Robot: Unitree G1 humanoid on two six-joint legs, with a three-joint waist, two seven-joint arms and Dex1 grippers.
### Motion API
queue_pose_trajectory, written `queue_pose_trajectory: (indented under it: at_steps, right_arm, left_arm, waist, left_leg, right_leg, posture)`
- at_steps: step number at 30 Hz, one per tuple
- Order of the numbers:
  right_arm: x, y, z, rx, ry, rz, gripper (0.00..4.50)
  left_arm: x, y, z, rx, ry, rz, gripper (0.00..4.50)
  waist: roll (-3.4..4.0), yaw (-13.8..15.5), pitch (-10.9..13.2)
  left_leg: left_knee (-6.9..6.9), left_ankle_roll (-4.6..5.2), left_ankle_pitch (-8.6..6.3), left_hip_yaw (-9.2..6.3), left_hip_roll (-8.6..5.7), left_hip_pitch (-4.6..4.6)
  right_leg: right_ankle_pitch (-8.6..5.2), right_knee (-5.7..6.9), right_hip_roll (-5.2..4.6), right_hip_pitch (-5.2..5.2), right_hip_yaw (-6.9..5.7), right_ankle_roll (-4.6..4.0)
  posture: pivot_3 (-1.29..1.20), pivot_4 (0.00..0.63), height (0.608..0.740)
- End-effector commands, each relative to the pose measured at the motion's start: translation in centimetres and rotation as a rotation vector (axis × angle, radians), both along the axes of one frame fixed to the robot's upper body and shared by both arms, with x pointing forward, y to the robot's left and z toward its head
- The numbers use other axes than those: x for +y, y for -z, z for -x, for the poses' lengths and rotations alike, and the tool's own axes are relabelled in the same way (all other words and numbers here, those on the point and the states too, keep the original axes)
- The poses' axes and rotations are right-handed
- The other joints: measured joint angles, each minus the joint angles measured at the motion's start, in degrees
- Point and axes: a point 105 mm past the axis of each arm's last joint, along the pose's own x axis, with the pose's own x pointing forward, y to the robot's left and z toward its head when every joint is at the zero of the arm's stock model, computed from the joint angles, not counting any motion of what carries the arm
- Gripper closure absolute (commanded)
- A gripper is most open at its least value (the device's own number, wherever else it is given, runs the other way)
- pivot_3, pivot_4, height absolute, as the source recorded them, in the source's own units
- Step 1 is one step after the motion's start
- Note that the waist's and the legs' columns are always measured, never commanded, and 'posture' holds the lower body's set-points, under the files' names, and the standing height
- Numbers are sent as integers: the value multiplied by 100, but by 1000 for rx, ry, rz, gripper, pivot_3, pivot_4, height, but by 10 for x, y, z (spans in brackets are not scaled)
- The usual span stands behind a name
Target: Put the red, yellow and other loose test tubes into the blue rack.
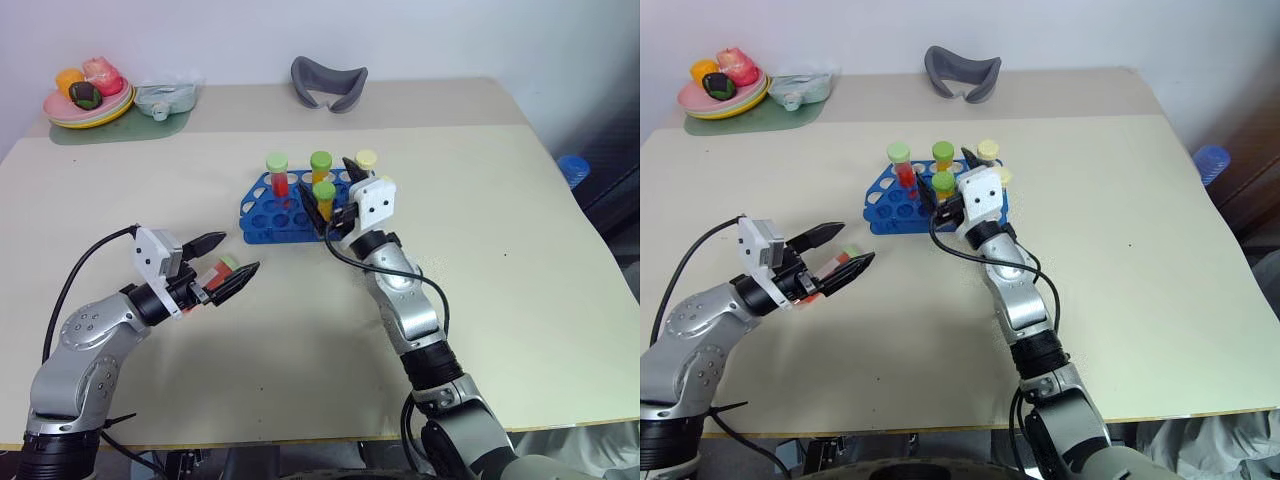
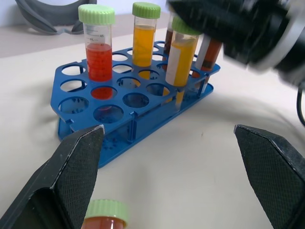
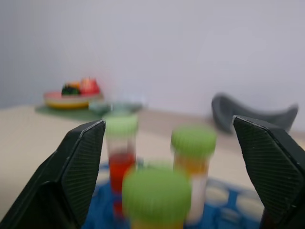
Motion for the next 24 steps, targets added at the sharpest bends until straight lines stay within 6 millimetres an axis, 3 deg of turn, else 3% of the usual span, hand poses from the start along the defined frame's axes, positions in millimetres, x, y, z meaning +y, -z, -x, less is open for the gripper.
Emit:
queue_pose_trajectory:
  at_steps: [1, 4, 7, 14, 19, 24]
  right_arm:
    - [-1, -53, 17, -144, -47, -42, 31]
    - [-1, -75, 30, -203, -97, 13, 31]
    - [-8, -77, 38, -134, -197, 91, 31]
    - [-41, -41, 55, -9, -303, 385, 31]
    - [-47, -10, 73, 75, -394, 541, 31]
    - [-49, 26, 96, 196, -524, 713, 31]
  left_arm:
    - [8, -19, 4, -65, -30, -29, 0]
    - [22, -24, -2, -55, -111, -81, 0]
    - [34, -25, -7, 38, -161, -151, 0]
    - [32, -52, -19, 145, -255, -332, 0]
    - [36, -32, -22, 510, -324, -503, 0]
    - [37, -17, -18, 653, -342, -641, 0]
  waist:
    - [0, 2, 0]
    - [0, 8, 0]
    - [-1, 15, 0]
    - [-5, 23, 3]
    - [-6, -2, 6]
    - [-6, 4, 6]
  left_leg:
    - [0, 0, 0, 0, 0, 0]
    - [0, 0, 0, -1, 0, 0]
    - [1, 0, 0, -4, 0, 0]
    - [5, 3, -2, -16, -4, 0]
    - [6, 4, -2, -21, -3, 5]
    - [5, 6, -3, -21, -4, 5]
  right_leg:
    - [0, 1, 0, 0, 0, 0]
    - [0, 2, 0, -1, 0, 0]
    - [0, 3, 0, 1, -1, 0]
    - [-1, -15, -3, 19, -13, 1]
    - [-1, -7, 7, 20, -11, 1]
    - [-1, -13, 7, 20, -9, 1]
  posture:
    - [0, 150, 740]
    - [0, 150, 740]
    - [0, 150, 740]
    - [0, 150, 740]
    - [0, 150, 740]
    - [0, 150, 740]
